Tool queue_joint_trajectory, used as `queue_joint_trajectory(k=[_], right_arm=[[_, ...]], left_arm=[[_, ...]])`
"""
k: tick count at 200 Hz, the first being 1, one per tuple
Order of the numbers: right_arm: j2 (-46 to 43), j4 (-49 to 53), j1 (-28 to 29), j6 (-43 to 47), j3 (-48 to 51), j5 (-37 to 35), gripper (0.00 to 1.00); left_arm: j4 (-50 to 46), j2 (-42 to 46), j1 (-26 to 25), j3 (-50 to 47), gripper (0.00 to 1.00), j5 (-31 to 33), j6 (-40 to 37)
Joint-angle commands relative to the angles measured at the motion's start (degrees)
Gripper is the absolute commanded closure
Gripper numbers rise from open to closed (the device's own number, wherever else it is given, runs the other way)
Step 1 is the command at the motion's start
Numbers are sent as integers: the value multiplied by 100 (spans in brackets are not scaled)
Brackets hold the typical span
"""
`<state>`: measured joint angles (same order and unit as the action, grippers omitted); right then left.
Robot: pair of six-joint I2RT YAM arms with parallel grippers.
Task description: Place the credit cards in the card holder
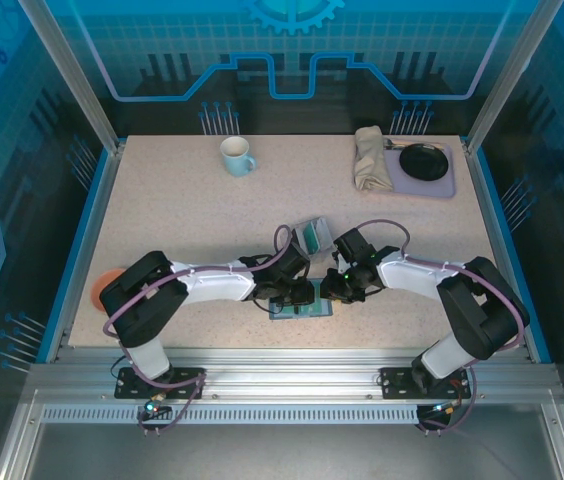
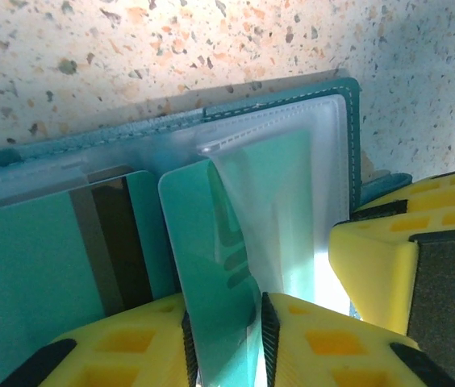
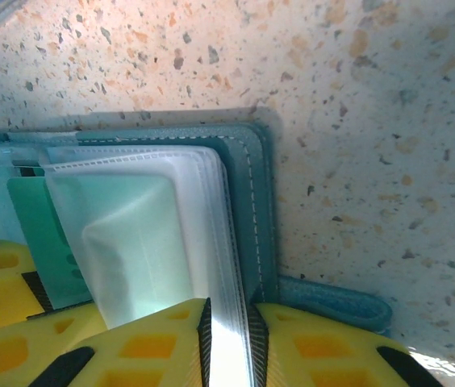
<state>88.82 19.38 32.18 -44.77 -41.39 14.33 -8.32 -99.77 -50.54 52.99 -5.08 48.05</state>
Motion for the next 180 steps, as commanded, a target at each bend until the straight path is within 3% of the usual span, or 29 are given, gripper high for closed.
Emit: queue_joint_trajectory(k=[1,109,180], right_arm=[[198,-57,-2,-62,247,-177,77],[214,-47,-2,-45,243,-174,77],[224,-39,-2,-39,245,-172,77]], left_arm=[[-288,166,-125,-72,73,-33,-10],[-477,273,-122,-122,79,130,-4],[-602,265,-122,-87,74,202,-50]])
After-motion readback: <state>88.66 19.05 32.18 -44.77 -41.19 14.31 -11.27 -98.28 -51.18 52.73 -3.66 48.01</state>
